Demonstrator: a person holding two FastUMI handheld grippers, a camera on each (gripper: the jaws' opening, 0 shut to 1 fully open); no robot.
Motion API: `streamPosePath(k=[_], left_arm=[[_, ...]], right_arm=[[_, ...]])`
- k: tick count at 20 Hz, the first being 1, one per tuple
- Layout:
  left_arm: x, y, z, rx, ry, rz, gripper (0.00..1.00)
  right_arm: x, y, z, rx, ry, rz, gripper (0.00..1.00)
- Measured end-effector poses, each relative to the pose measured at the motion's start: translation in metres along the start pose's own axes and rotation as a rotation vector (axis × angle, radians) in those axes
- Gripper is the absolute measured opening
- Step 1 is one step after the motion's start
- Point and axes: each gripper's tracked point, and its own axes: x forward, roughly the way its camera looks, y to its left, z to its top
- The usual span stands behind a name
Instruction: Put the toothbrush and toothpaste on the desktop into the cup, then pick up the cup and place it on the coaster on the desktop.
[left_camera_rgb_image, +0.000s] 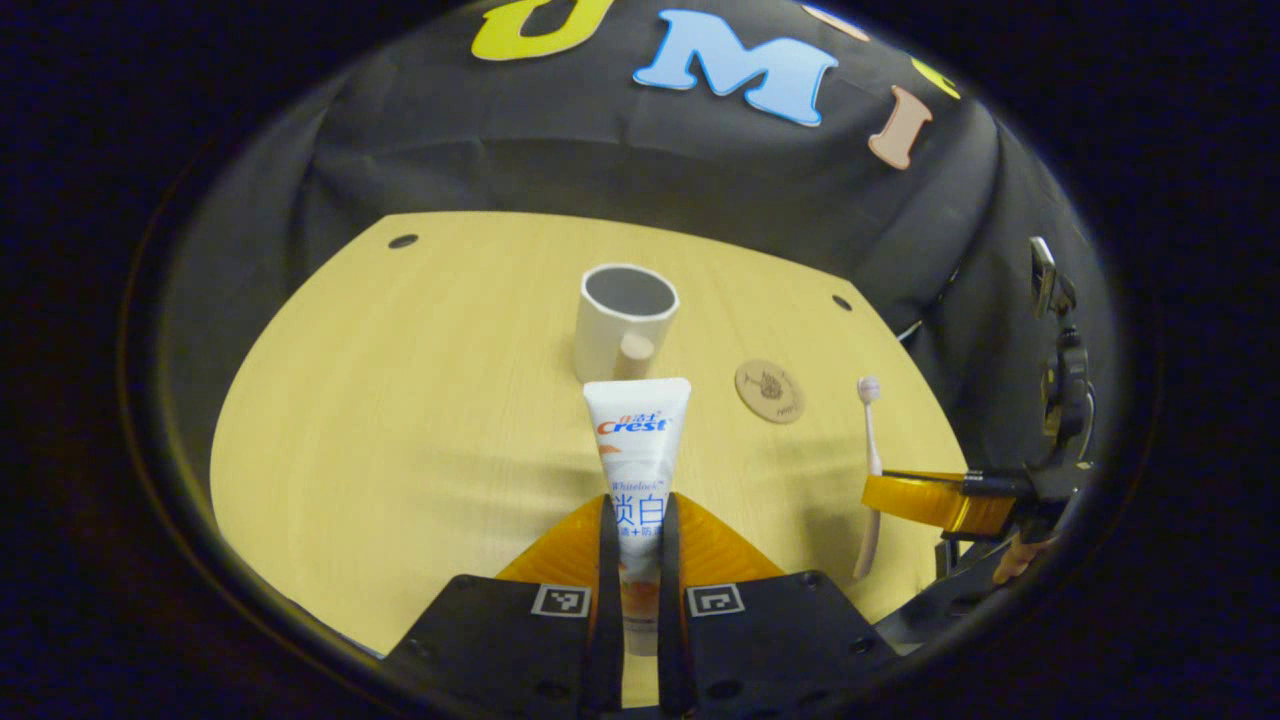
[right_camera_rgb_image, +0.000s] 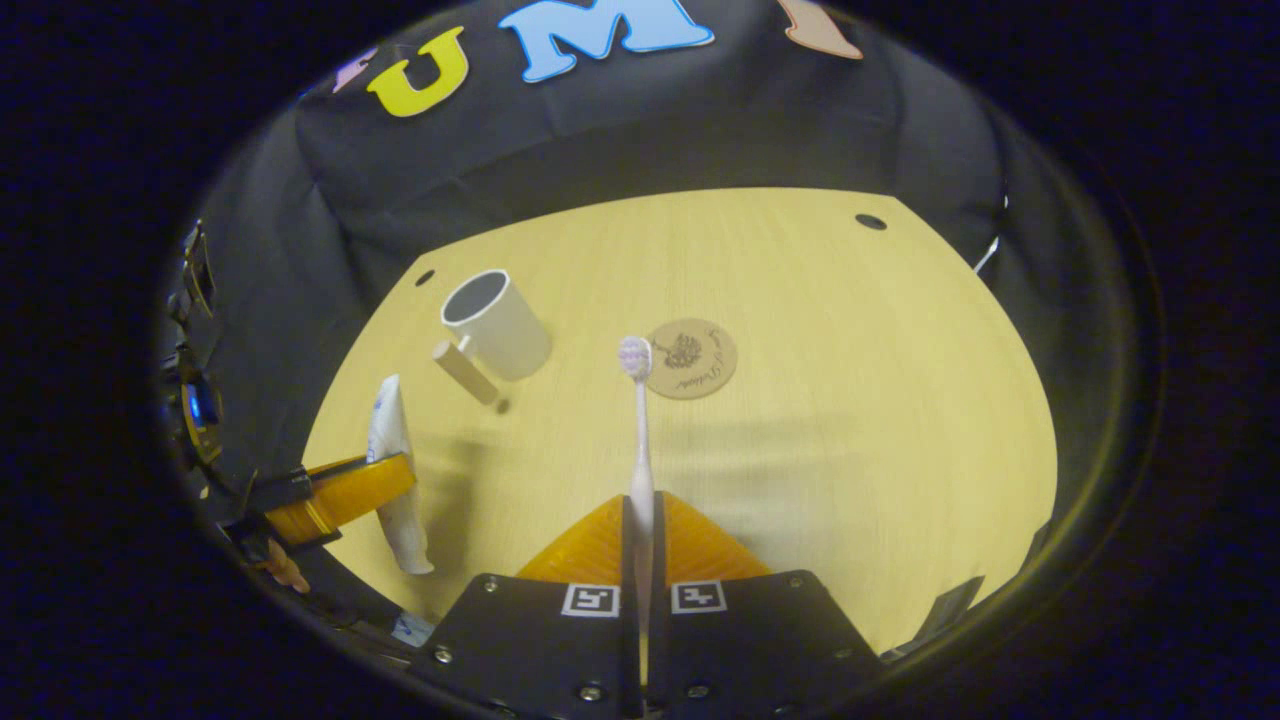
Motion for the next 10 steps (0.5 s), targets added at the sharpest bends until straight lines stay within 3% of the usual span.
streamPosePath(k=[10], left_arm=[[-0.012, 0.000, 0.143, -0.008, -0.356, -0.056, 0.19]], right_arm=[[-0.035, 0.028, 0.055, -0.084, -0.211, 0.046, 0.04]])
